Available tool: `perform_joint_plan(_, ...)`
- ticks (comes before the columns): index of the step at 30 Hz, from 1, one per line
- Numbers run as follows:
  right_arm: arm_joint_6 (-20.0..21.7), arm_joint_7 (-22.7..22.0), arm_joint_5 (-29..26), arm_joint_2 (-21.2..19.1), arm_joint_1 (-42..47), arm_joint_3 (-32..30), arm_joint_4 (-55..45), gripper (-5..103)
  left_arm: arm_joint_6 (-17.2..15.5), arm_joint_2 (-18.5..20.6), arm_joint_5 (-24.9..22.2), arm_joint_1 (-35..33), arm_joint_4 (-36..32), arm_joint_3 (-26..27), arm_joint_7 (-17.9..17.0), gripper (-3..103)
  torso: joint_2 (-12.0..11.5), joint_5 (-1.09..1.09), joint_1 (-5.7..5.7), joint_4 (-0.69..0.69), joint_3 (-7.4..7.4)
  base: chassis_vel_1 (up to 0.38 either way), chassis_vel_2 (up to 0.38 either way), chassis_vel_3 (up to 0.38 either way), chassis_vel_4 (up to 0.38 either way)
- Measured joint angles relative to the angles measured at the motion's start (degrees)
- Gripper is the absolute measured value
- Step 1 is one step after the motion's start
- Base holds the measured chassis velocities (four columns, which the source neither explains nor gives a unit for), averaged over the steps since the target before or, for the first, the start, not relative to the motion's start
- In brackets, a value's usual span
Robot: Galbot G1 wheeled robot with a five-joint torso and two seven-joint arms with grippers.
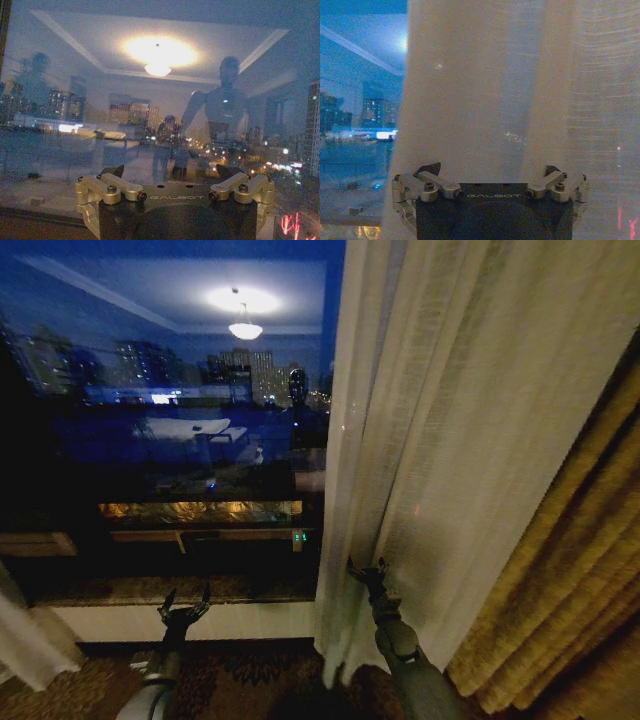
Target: Open the curtains by pulling them apart, changing their state from closed to fully open.
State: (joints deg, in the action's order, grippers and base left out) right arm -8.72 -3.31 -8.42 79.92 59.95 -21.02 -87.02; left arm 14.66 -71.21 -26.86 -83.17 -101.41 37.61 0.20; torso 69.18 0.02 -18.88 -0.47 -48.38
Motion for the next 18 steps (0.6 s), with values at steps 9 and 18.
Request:
perform_joint_plan(9, -0.6, 0.2, 0.3, 0.2, 0.5, 0.9, -0.9, 100, 0.0, 0.0, 0.0, 0.0, 0.0, 0.0, 0.0, 100, 0.0, -0.02, 0.0, 0.01, 0.0, 0.053, 0.056, -0.051, -0.035)
perform_joint_plan(18, -1.9, 0.2, -0.2, 0.5, 0.8, 1.3, -0.9, 100, 0.0, 0.0, 0.0, 0.0, 0.0, 0.0, 0.0, 100, 0.0, -0.04, 0.0, 0.02, 0.01, 0.095, 0.098, -0.104, -0.097)
